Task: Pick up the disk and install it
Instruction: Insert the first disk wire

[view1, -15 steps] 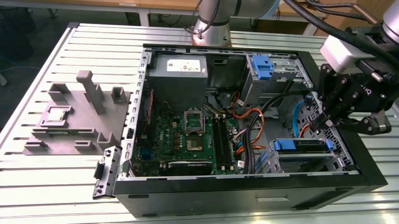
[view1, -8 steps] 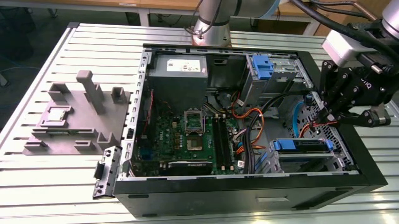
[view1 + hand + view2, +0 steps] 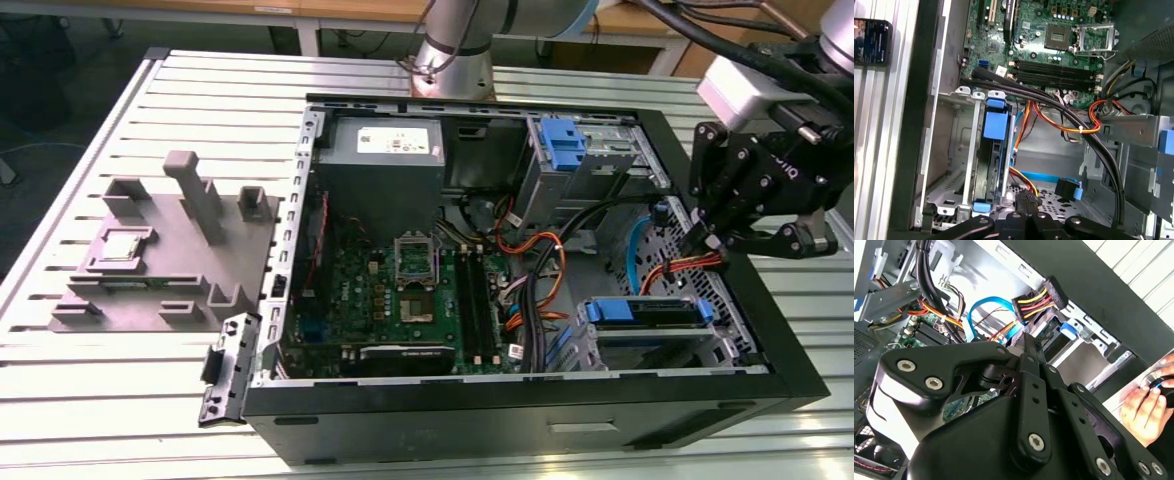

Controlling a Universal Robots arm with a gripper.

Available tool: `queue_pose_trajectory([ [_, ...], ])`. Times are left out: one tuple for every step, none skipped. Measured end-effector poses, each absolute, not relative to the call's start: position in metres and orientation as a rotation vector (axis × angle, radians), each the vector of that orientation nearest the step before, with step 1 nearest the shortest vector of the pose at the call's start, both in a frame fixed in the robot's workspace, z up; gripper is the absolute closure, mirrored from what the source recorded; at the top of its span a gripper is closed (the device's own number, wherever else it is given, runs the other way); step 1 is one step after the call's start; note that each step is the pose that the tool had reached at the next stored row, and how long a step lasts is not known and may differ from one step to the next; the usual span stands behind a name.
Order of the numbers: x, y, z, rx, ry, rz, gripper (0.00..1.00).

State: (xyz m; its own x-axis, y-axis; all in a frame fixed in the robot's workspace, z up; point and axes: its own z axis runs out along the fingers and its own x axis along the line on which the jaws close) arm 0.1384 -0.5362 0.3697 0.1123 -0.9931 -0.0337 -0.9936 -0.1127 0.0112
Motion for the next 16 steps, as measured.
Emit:
queue_pose_trajectory([
  [0.1383,-0.5362,0.3697,-2.332,2.083,0.051,0.90],
  [0.1384,-0.5362,0.3697,-2.332,2.083,0.051,0.90],
  [0.1384,-0.5362,0.3697,-2.333,2.083,0.051,0.90],
  [0.1386,-0.5362,0.3697,-2.335,2.080,0.051,0.90],
  [0.1387,-0.5362,0.3697,-2.345,2.069,0.051,0.90],
  [0.1387,-0.5362,0.3697,-2.362,2.051,0.051,0.90],
  [0.1387,-0.5362,0.3696,-2.380,2.029,0.051,0.90],
  [0.1388,-0.5362,0.3695,-2.399,2.008,0.051,0.90],
  [0.1387,-0.5362,0.3694,-2.417,1.986,0.052,0.90],
  [0.1387,-0.5362,0.3692,-2.434,1.965,0.052,0.90],
  [0.1388,-0.5362,0.3690,-2.451,1.944,0.051,0.90],
  [0.1388,-0.5361,0.3688,-2.464,1.926,0.049,0.90],
  [0.1388,-0.5362,0.3687,-2.474,1.910,0.045,0.90],
  [0.1388,-0.5362,0.3686,-2.480,1.896,0.037,0.90],
  [0.1388,-0.5362,0.3687,-2.482,1.884,0.025,0.90],
  [0.1388,-0.5362,0.3687,-2.484,1.872,0.012,0.90],
])
